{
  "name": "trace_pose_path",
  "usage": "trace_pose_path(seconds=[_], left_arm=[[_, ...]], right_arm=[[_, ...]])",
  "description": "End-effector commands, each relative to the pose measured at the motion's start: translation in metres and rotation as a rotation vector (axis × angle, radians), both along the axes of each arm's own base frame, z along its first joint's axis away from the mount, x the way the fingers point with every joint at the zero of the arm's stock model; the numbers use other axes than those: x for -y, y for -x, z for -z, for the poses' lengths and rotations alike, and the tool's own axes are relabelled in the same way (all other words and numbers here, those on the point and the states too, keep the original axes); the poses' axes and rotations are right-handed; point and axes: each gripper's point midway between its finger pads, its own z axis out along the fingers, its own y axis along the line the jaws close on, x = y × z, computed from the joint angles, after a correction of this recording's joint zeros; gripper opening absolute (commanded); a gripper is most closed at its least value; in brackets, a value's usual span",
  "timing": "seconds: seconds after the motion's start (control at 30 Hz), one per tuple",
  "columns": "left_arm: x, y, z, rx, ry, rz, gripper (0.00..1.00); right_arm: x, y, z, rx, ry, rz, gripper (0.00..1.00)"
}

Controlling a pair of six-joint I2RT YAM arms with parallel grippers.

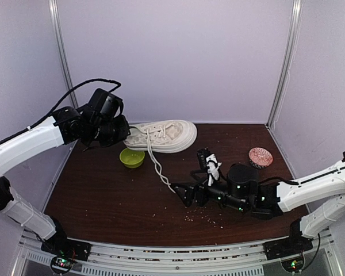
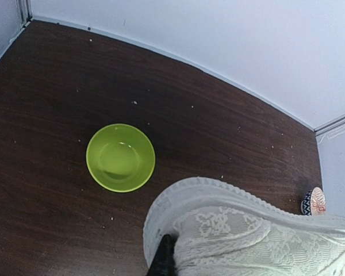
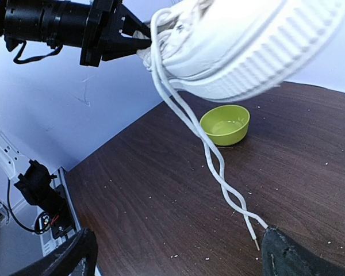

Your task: Tie the shoes

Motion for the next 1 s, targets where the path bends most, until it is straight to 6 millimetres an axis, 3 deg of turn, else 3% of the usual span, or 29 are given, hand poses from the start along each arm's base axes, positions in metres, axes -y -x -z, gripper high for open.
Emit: trace_pose_path(seconds=[0.0,0.3,0.6,0.77,0.83,0.9,0.97], left_arm=[[0.021,-0.008,-0.035,0.058,0.204,-0.035,0.0],[0.038,-0.006,-0.018,-0.003,0.265,-0.011,0.0],[0.053,-0.004,-0.011,-0.03,0.29,0.024,0.0],[0.057,-0.002,-0.01,-0.038,0.296,0.04,0.0],[0.058,-0.001,-0.009,-0.04,0.296,0.042,0.0],[0.054,-0.001,-0.01,-0.032,0.291,0.031,0.0],[0.047,-0.001,-0.014,-0.014,0.283,0.009,0.0]], right_arm=[[-0.022,-0.015,-0.013,0.099,-0.03,0.055,0.99],[-0.068,-0.038,0.006,0.217,0.039,0.094,0.97],[-0.081,-0.072,0.011,0.357,0.101,0.275,0.97],[-0.098,-0.084,0.014,0.394,0.151,0.302,0.94],[-0.102,-0.088,0.014,0.402,0.177,0.308,0.74],[-0.106,-0.087,0.013,0.401,0.196,0.29,0.46],[-0.105,-0.083,0.016,0.372,0.228,0.253,0.1]])
